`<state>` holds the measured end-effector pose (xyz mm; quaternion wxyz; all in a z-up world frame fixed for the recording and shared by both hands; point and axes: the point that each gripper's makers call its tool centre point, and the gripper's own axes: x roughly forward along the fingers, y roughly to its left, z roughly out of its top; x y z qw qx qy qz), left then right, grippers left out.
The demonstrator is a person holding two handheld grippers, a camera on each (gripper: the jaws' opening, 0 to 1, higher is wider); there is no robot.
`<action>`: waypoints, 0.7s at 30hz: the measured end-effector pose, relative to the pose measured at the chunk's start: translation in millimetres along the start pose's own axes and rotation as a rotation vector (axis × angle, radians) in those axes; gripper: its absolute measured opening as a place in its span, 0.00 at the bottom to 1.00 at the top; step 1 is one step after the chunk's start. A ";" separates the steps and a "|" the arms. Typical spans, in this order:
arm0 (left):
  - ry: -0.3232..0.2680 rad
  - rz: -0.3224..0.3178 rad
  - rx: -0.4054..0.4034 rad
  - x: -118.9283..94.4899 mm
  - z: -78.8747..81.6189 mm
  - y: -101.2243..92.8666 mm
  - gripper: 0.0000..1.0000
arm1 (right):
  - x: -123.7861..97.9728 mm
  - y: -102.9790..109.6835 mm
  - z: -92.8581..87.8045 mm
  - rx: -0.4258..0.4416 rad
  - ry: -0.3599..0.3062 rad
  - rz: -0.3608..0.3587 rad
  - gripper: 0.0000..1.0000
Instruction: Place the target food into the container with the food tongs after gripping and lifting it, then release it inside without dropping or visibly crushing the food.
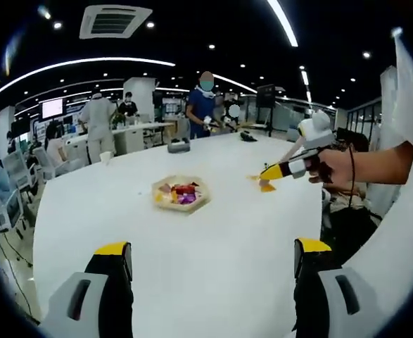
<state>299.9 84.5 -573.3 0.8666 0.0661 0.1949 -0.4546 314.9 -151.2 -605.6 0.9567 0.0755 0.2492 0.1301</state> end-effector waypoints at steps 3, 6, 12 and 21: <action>-0.002 -0.027 0.027 9.6 8.6 -3.5 0.96 | -10.1 -7.0 -7.7 0.026 -0.005 -0.024 0.21; 0.000 -0.055 0.050 18.7 15.6 -6.7 0.96 | -18.1 -12.9 -13.4 0.038 -0.005 -0.047 0.21; 0.003 -0.082 0.063 27.0 20.7 -10.9 0.96 | -23.6 -17.1 -9.2 0.056 -0.028 -0.063 0.21; 0.017 -0.078 0.064 26.1 16.4 -9.5 0.96 | -17.5 -21.9 0.4 0.041 -0.032 -0.065 0.21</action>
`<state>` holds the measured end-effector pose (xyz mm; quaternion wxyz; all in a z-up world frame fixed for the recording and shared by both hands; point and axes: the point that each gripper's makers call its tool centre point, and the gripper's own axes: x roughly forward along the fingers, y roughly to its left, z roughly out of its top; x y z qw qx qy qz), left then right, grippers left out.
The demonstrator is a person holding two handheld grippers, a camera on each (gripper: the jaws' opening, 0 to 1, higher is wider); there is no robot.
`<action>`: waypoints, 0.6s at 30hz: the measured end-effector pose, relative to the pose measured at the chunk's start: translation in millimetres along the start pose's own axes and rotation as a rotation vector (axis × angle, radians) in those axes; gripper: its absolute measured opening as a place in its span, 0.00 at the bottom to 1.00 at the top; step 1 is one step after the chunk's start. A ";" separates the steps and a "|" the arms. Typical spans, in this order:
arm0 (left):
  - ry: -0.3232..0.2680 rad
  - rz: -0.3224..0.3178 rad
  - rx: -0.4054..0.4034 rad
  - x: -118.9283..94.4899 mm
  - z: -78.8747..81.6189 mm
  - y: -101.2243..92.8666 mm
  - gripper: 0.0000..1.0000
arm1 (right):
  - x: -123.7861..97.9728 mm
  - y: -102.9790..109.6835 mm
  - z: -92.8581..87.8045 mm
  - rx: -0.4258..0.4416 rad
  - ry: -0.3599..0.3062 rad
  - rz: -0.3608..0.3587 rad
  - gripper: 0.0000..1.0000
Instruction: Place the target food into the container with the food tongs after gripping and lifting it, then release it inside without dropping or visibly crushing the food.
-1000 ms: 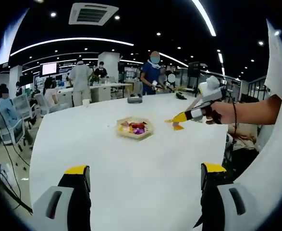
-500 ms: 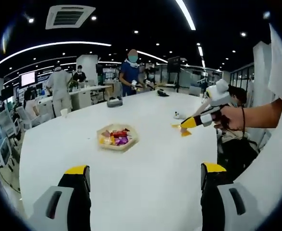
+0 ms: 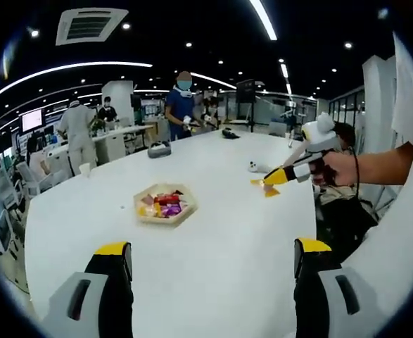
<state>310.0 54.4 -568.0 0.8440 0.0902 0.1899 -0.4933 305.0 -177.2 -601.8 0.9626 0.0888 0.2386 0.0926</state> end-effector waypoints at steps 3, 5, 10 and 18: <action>-0.001 0.011 -0.005 -2.1 -0.6 3.0 0.96 | 2.9 -1.2 5.3 -0.007 -0.002 0.003 0.21; -0.004 0.026 -0.015 -4.9 -1.8 6.2 0.96 | 9.4 -3.6 13.7 -0.028 -0.002 0.008 0.21; -0.007 0.056 -0.031 -10.6 -5.8 11.1 0.96 | 24.8 -8.2 31.6 -0.062 -0.001 0.021 0.21; -0.014 0.122 -0.046 -20.4 -3.1 26.7 0.96 | 59.1 -13.2 67.0 -0.126 -0.012 0.055 0.21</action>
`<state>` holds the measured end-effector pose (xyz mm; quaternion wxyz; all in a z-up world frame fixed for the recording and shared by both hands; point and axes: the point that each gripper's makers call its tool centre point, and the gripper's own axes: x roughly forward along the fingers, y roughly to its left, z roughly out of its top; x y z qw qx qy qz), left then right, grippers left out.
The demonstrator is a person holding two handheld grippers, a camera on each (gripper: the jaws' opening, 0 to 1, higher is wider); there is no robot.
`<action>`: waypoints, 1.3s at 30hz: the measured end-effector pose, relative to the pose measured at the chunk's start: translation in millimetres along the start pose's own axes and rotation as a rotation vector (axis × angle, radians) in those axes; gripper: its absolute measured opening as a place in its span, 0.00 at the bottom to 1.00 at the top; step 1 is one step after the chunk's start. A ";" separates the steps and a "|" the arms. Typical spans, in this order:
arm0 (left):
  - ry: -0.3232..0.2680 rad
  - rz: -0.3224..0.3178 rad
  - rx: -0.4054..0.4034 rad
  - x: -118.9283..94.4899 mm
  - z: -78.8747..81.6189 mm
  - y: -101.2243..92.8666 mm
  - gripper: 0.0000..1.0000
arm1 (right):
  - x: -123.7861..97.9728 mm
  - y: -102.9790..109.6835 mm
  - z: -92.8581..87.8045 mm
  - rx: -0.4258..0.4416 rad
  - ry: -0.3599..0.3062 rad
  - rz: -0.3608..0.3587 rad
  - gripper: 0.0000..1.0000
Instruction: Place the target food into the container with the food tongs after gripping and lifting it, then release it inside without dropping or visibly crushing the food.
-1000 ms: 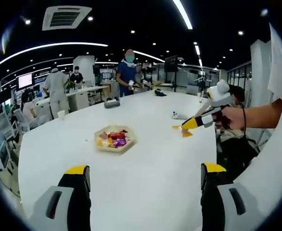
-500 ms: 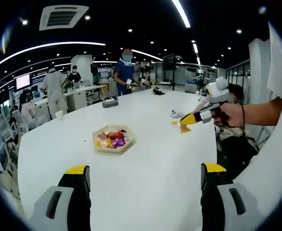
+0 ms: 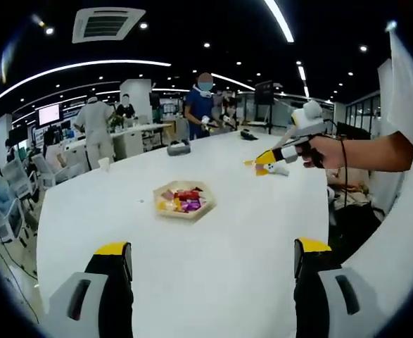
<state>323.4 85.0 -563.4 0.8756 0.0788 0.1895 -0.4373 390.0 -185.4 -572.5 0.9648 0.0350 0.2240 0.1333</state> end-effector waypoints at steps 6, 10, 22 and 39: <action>-0.008 0.045 -0.019 -6.1 2.5 8.6 0.96 | 26.7 -2.5 18.8 -0.033 -0.006 0.029 0.21; -0.007 0.081 -0.033 -13.3 1.4 13.3 0.96 | 48.6 -1.5 30.9 -0.062 -0.002 0.054 0.21; 0.014 0.195 -0.100 -32.5 -14.7 19.1 0.96 | 121.5 -7.2 61.9 -0.174 0.023 0.142 0.21; 0.033 0.350 -0.177 -59.7 -28.4 23.9 0.96 | 179.3 -20.8 83.5 -0.225 0.053 0.177 0.21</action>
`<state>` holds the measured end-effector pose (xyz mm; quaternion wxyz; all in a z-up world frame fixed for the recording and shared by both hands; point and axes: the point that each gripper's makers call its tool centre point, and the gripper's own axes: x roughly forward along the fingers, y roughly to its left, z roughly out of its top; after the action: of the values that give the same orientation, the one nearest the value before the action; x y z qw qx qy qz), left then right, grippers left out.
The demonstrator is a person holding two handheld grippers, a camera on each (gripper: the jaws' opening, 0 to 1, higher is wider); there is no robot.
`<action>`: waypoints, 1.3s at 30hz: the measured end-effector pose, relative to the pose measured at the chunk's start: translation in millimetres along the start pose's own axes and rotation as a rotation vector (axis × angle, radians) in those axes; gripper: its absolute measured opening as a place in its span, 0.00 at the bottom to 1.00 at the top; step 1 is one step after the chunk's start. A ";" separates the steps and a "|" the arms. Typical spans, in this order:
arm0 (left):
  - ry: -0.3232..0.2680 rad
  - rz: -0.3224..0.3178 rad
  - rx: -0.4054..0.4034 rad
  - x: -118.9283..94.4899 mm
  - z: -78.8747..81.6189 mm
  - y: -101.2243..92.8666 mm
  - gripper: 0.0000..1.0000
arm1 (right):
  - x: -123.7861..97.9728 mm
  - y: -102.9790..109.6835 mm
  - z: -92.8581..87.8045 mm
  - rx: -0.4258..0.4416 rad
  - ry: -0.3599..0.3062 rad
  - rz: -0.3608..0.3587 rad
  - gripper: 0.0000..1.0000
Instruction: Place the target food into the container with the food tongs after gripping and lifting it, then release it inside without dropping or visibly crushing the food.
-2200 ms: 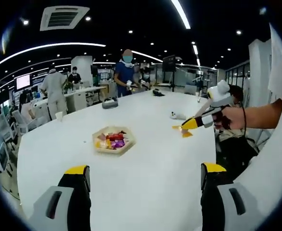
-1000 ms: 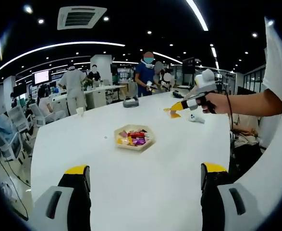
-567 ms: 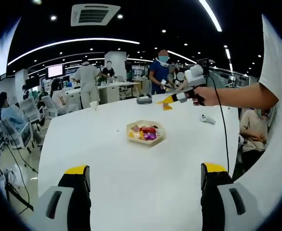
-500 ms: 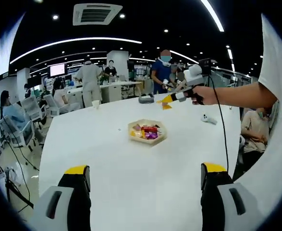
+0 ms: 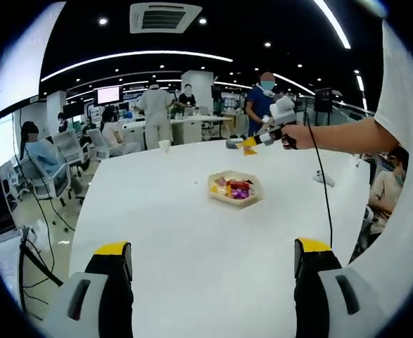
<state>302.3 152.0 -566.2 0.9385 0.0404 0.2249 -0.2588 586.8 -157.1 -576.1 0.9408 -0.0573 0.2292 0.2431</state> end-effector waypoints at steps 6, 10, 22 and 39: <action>-0.001 0.038 -0.020 -7.8 -4.2 4.6 0.96 | 6.1 -15.7 15.7 -0.005 -0.018 -0.020 0.22; -0.002 0.051 -0.025 -10.4 -5.8 6.0 0.96 | 8.2 -21.3 21.2 -0.006 -0.026 -0.023 0.22; -0.005 0.059 -0.030 -14.6 -10.0 7.0 0.96 | 7.6 -24.3 17.8 0.059 -0.018 -0.028 0.26; -0.017 0.042 -0.019 -12.4 -4.3 5.4 0.96 | -3.8 -22.4 17.0 0.034 -0.018 -0.037 0.27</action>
<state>293.9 163.3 -564.8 0.9459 0.0343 0.2187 -0.2371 601.6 -174.6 -559.4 0.9479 -0.0434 0.2238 0.2224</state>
